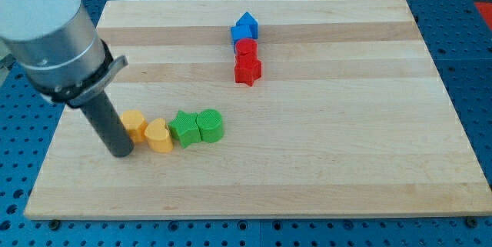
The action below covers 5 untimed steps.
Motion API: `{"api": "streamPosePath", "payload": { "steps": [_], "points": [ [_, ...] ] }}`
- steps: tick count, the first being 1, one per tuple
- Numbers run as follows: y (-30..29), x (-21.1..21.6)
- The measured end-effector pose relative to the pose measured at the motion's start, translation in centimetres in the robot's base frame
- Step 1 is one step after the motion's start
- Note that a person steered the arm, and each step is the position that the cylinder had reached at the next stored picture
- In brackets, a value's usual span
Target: Place yellow hexagon vertically above the yellow heart
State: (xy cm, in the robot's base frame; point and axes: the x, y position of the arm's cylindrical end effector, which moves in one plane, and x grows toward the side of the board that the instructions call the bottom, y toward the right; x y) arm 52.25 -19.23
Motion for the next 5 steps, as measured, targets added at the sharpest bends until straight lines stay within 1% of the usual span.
{"api": "streamPosePath", "payload": {
  "steps": [3, 4, 5],
  "points": [
    [0.1, -9.0],
    [0.3, -9.9],
    [-2.1, -9.6]
  ]
}}
